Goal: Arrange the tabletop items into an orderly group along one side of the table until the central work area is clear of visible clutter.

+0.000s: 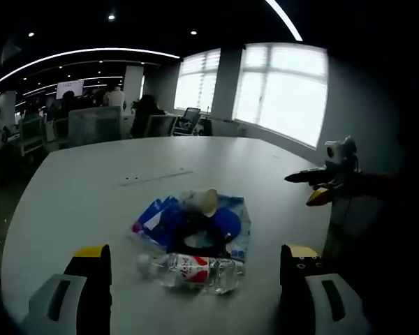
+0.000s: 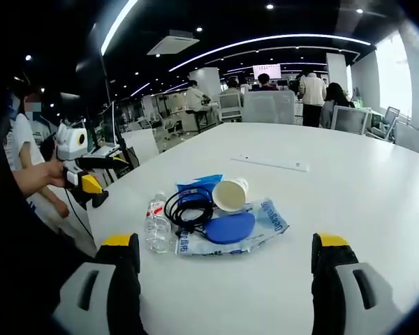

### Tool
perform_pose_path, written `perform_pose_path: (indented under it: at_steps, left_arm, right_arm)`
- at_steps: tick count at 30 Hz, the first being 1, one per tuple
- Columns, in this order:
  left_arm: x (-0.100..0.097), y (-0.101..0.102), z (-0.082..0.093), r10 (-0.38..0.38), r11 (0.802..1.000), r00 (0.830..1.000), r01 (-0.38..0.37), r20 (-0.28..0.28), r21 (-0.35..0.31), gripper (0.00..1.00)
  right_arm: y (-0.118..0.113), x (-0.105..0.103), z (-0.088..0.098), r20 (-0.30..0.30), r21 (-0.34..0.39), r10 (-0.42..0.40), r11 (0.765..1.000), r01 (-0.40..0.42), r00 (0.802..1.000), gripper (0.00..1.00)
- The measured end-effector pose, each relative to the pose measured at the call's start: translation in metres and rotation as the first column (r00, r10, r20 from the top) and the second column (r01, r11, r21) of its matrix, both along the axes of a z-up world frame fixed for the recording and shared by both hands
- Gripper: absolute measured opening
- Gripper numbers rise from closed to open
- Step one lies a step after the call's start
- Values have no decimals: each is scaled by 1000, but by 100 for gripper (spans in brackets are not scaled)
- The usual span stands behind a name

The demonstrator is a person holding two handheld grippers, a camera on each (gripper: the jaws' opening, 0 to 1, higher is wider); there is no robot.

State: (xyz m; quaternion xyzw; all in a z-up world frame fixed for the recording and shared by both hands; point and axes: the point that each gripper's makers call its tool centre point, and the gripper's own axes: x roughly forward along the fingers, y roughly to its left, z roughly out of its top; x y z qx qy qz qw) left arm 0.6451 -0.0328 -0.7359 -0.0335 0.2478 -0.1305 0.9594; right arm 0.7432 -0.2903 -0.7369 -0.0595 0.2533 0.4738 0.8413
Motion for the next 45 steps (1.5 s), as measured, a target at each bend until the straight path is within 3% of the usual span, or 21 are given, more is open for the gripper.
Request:
perform_pose_path:
  at_steps: [4,22,45]
  left_arm:
    - [0,5,-1,2,1000,1000,-2,5,-1,100]
    - [3,-17,10,-4,1000,1000,4,16,1,100]
    - [5,-2,-6,-14,1000,999,15,-37,25,99]
  right_arm:
    - [-1,0,-1,2,1,-5,1000,5,1000,100]
    - [-6,6,-1,33,5,-53,999,53,998,98]
    - [-9,8,-1,21,7,-92,996,92,996,94]
